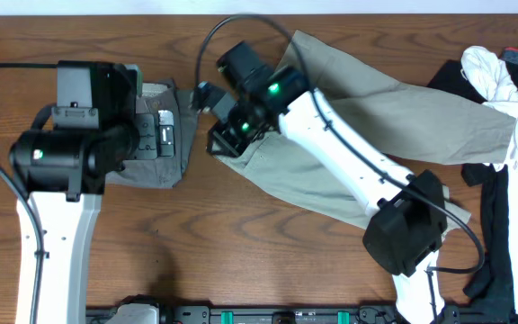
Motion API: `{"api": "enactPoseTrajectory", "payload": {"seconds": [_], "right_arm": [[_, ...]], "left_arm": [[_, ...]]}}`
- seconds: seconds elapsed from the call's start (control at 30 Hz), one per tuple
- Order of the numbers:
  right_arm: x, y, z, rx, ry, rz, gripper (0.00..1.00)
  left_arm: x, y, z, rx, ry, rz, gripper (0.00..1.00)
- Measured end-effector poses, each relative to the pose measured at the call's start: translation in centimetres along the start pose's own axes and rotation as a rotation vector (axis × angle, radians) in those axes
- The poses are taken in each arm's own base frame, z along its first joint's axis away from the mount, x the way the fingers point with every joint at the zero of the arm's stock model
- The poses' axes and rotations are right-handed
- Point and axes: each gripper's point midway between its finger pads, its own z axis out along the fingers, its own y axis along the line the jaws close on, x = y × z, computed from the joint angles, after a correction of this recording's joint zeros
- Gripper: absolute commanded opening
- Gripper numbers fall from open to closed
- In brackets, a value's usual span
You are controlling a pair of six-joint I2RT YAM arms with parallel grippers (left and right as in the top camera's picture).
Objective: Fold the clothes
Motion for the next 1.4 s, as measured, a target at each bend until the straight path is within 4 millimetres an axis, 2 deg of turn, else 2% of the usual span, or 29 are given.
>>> {"api": "enactPoseTrajectory", "payload": {"seconds": [0.03,0.13,0.23,0.3,0.4,0.47,0.6,0.7,0.73,0.77,0.83,0.87,0.97,1.0,1.1,1.23,1.4], "right_arm": [[0.1,-0.1,0.0,0.007,0.005,-0.001,0.49],[0.3,-2.3,-0.9,0.047,-0.005,0.05,0.55],[0.7,-6.7,-3.0,0.099,-0.037,0.152,0.55],[1.5,-10.5,-5.0,0.141,-0.066,0.247,0.55],[3.7,-16.1,-8.5,0.204,-0.104,0.413,0.56],[5.6,-19.1,-10.6,0.234,-0.123,0.52,0.65],[10.6,-24.6,-15.3,0.292,-0.16,0.77,0.68],[14.3,-27.4,-18.1,0.346,-0.176,0.925,0.6],[16.7,-28.9,-19.7,0.396,-0.177,1.013,0.55],[17.8,-29.5,-20.4,0.422,-0.176,1.052,0.49],[21.7,-31.7,-23.0,0.515,-0.187,1.185,0.28],[23.3,-32.8,-24.3,0.559,-0.204,1.239,0.22],[26.8,-35.1,-27.5,0.659,-0.267,1.344,0.09],[27.8,-35.8,-28.4,0.689,-0.29,1.37,0.08],[29.2,-37.5,-30.5,0.756,-0.362,1.402,0.04],[29.6,-40.3,-31.1,0.813,-0.43,1.4,0.01],[32.0,-44.4,-28.0,0.858,-0.409,1.438,0.01]], "left_arm": [[0.0,0.0,0.2,0.0,0.006,0.0,0.98],[0.0,0.0,0.9,-0.001,0.027,0.001,0.98],[0.1,-0.2,1.7,0.004,0.053,0.001,0.98],[0.2,-0.5,2.7,0.022,0.085,0.001,0.98],[0.6,-1.4,5.1,0.067,0.161,0.0,0.98],[1.1,-2.0,6.9,0.097,0.219,0.002,0.98],[2.6,-3.8,11.5,0.157,0.365,0.023,1.0],[4.0,-5.2,14.2,0.185,0.456,0.045,0.99],[4.6,-5.7,15.1,0.193,0.489,0.055,0.99],[5.0,-6.2,15.8,0.198,0.51,0.062,0.99],[5.8,-7.0,16.8,0.208,0.547,0.078,0.99],[6.2,-7.4,17.2,0.213,0.563,0.092,0.99],[6.8,-8.5,18.4,0.228,0.579,0.132,0.99],[6.9,-8.9,18.8,0.231,0.583,0.143,0.99],[7.4,-9.6,19.7,0.238,0.595,0.167,0.99],[7.7,-9.9,20.2,0.24,0.604,0.174,0.99],[8.1,-9.8,19.9,0.237,0.625,0.173,0.99]]}}
